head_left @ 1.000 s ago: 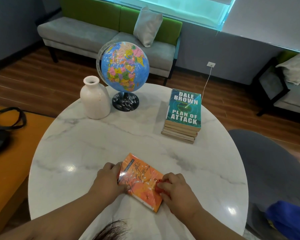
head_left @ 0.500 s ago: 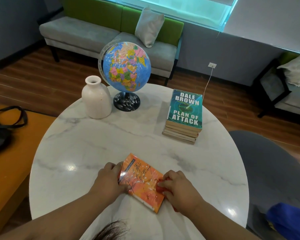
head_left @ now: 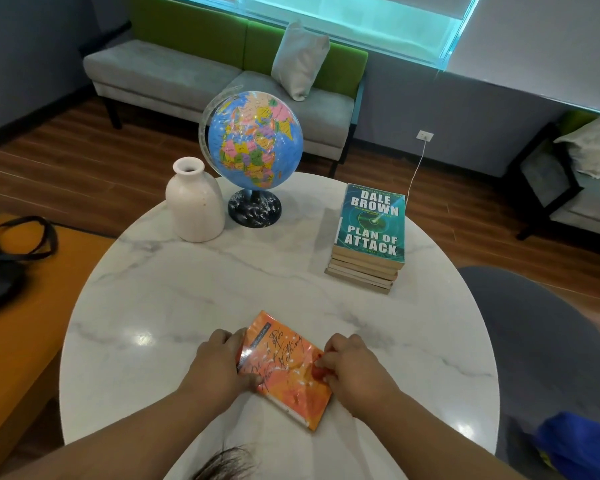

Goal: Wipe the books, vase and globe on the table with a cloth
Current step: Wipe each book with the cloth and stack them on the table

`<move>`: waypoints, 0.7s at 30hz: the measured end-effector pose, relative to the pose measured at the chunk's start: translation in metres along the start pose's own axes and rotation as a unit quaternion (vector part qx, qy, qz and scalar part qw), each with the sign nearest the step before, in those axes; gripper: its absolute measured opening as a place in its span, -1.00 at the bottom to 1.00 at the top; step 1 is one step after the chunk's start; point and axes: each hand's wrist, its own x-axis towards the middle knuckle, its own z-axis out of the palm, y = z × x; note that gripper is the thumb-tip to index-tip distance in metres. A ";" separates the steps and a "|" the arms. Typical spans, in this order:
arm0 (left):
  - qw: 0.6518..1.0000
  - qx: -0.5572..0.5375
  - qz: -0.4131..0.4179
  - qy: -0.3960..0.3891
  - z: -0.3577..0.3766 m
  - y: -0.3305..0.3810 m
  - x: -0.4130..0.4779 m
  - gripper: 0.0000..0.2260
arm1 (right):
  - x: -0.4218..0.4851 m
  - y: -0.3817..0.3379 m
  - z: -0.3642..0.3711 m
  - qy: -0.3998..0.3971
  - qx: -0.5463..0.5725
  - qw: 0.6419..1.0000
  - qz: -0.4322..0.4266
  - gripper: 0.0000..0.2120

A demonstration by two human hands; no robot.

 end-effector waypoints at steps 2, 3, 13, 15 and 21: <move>1.000 -0.003 0.000 0.000 0.000 0.000 -0.001 -0.25 | -0.003 0.003 0.000 -0.020 0.009 1.000 -0.009 -0.73; 1.000 -0.005 0.000 0.001 0.000 0.000 -0.001 -0.25 | -0.004 0.006 -0.002 -0.020 0.017 1.000 -0.006 -0.73; 1.000 -0.004 0.002 0.001 -0.002 0.002 -0.002 -0.28 | -0.007 0.010 0.001 -0.023 0.027 0.999 -0.005 -0.73; 1.000 -0.002 0.003 0.002 -0.002 0.002 -0.002 -0.28 | 0.000 0.010 -0.004 0.002 0.031 0.999 0.014 -0.74; 1.000 -0.006 -0.002 0.001 -0.002 0.003 -0.002 -0.26 | 0.000 0.006 0.000 -0.037 0.029 0.999 -0.019 -0.76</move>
